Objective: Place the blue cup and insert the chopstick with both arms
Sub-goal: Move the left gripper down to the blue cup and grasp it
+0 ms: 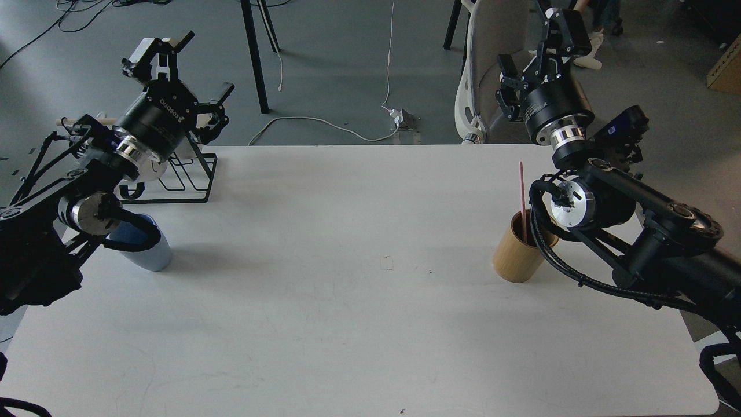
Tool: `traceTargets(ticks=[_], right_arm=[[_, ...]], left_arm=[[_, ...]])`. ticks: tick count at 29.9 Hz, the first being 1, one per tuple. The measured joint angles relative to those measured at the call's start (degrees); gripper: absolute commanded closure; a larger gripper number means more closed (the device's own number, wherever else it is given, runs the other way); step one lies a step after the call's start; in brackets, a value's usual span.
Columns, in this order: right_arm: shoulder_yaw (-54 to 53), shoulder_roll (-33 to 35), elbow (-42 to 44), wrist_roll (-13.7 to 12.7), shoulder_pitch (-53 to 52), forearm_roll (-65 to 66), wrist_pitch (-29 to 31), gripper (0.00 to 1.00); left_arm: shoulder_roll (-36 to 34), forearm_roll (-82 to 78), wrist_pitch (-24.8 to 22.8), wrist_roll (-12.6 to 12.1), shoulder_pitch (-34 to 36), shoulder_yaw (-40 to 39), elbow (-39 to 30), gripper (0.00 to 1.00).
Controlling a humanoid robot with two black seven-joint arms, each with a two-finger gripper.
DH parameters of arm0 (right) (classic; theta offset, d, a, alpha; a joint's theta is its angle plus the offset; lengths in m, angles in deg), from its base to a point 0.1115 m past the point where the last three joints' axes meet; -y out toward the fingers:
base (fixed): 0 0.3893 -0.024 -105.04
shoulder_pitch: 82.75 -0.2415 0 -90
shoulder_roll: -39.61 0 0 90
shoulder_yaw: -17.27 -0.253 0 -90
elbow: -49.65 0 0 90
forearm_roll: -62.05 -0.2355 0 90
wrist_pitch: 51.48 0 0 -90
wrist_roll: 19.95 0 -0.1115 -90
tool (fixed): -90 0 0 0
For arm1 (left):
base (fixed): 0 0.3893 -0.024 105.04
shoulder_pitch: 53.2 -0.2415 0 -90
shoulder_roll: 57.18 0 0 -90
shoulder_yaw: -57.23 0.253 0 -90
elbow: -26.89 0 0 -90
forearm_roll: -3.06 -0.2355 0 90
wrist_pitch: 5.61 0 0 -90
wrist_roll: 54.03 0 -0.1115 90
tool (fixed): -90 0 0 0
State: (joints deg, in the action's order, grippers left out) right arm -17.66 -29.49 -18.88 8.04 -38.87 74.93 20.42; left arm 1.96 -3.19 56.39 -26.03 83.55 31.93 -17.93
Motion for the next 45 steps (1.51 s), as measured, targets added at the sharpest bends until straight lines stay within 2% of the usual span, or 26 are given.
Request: traceTargets(ticks=[12,15,18,20,22,25,27,30,34,38,45], right_arm=[[0.2,-0.4,0.0,0.0,0.9,0.1,0.0,0.01],[0.2,-0.4,0.0,0.0,1.4,0.2,0.0,0.01],[0.2,-0.1,0.1,0.0,1.8,0.3,0.0,0.01],[0.2,0.0,0.2,0.0,1.9,0.4,0.0,0.01],[0.2,0.2,0.5,0.0,2.1,0.4,0.0,0.01],[0.1,0.9,0.9,0.0,2.3,0.5,0.0,0.01],[0.1,1.6,1.0,0.0,2.6,0.5,0.0,0.01],[0.1,2.1,1.1,0.0,3.5,0.5,0.1,0.01],[0.1,2.2,1.5,0.0,4.5,0.5,0.3,0.01],[0.2,2.2,1.7,0.0,5.3,0.5,0.4,0.01],[0.2,3.0,1.8,0.0,5.9,0.6,0.4,0.01]], left_arm=[[-0.5,0.0,0.0,0.0,0.8,-3.6,0.4,0.00],[-2.7,-0.3,0.0,0.0,1.4,-3.9,-6.8,0.00],[-8.9,-4.7,0.0,0.0,2.1,-3.1,-19.0,0.00],[-12.9,-11.7,0.2,0.0,3.3,-1.8,-24.8,0.00],[-18.8,-20.4,1.7,0.0,5.4,1.9,-29.8,0.00],[-27.7,-32.4,3.6,0.0,9.0,10.2,-32.3,0.00],[-32.5,-41.8,4.1,0.0,11.5,15.3,-32.2,0.00],[-37.2,-59.1,4.4,0.0,13.0,18.9,-30.0,0.00],[-38.4,-78.3,4.6,0.0,12.9,20.0,-24.5,0.00],[-35.0,-85.5,4.6,0.0,11.8,20.9,-17.8,0.00],[-24.4,-86.8,4.7,0.0,7.0,21.7,-5.5,0.01]])
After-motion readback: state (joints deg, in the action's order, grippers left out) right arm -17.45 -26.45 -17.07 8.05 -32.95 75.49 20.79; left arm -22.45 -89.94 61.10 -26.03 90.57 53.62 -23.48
